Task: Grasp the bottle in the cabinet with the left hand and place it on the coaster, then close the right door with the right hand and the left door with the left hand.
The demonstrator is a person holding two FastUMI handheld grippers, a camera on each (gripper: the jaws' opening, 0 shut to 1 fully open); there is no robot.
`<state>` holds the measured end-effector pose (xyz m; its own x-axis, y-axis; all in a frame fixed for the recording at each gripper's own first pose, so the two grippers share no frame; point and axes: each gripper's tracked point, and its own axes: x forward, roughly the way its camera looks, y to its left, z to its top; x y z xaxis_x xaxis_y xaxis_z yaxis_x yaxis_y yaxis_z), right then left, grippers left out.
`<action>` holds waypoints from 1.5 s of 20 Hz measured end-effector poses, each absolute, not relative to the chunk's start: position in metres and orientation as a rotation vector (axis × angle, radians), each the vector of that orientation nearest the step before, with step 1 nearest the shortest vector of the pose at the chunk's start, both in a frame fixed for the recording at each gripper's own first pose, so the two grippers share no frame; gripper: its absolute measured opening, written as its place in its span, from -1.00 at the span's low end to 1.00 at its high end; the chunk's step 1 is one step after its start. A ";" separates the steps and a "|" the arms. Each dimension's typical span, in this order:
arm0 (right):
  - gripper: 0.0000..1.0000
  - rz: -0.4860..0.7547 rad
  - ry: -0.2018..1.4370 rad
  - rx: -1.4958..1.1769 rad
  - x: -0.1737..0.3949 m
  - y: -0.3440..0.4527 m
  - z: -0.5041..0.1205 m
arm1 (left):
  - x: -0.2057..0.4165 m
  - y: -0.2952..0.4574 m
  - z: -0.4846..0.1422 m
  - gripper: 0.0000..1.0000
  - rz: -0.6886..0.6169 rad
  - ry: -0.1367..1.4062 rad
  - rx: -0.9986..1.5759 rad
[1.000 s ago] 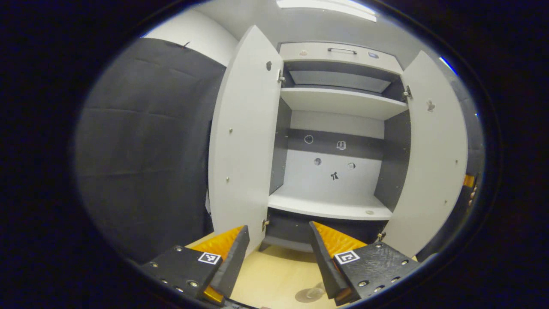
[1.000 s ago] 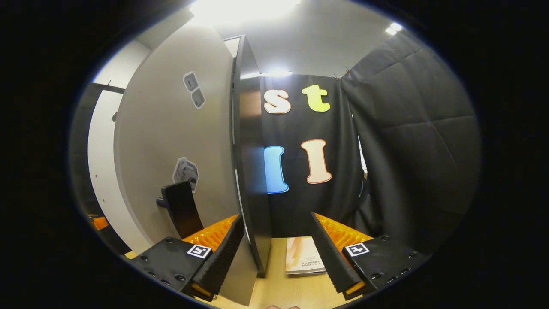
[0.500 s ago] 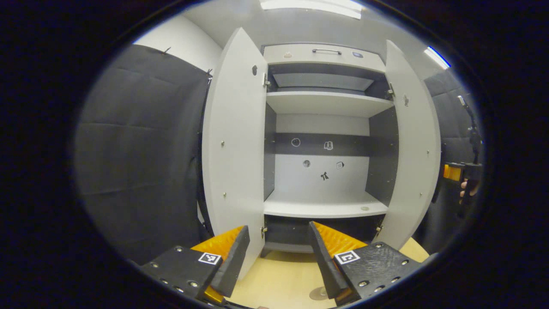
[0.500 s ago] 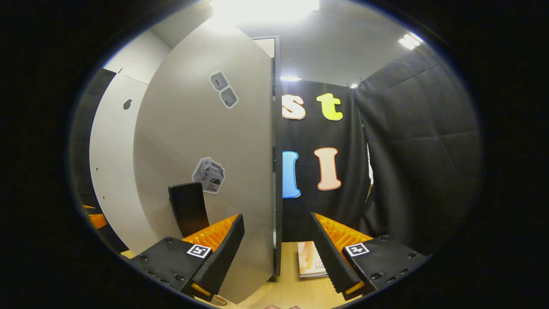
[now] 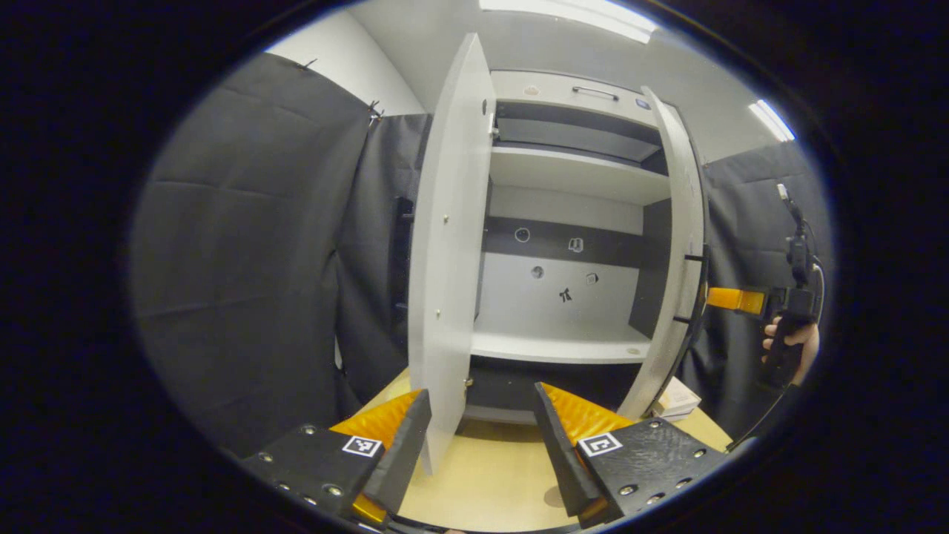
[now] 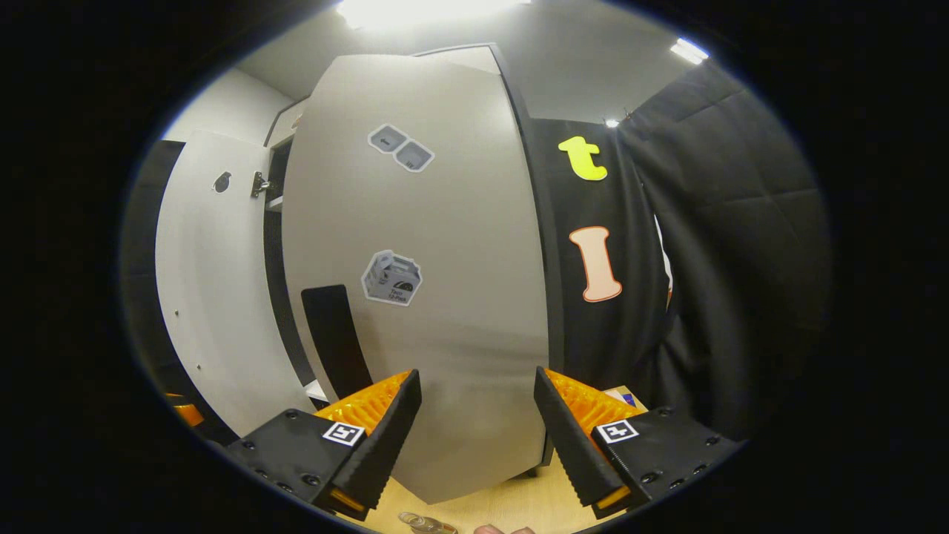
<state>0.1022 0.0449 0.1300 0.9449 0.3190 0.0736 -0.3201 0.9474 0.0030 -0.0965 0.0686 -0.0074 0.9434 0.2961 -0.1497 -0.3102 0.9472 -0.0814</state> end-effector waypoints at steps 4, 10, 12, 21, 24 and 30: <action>0.95 0.254 -0.064 0.018 0.099 0.036 0.109 | -0.110 0.120 -0.007 0.61 0.341 0.113 -0.088; 0.95 0.177 -0.041 -0.003 0.089 0.035 0.077 | -0.107 0.209 0.014 0.61 0.305 0.052 -0.120; 0.95 0.145 -0.032 -0.034 0.080 0.033 0.068 | -0.091 0.240 0.023 0.61 0.286 0.033 -0.114; 0.95 0.004 -0.010 -0.009 0.049 0.007 0.054 | 0.006 0.264 0.067 0.60 0.128 -0.015 -0.113; 0.96 -0.036 0.005 0.013 0.044 -0.005 0.047 | 0.011 0.256 0.066 0.59 0.132 0.023 -0.032; 0.96 -0.067 0.026 0.071 0.047 -0.018 0.035 | 0.014 0.235 0.071 0.58 0.152 0.033 0.003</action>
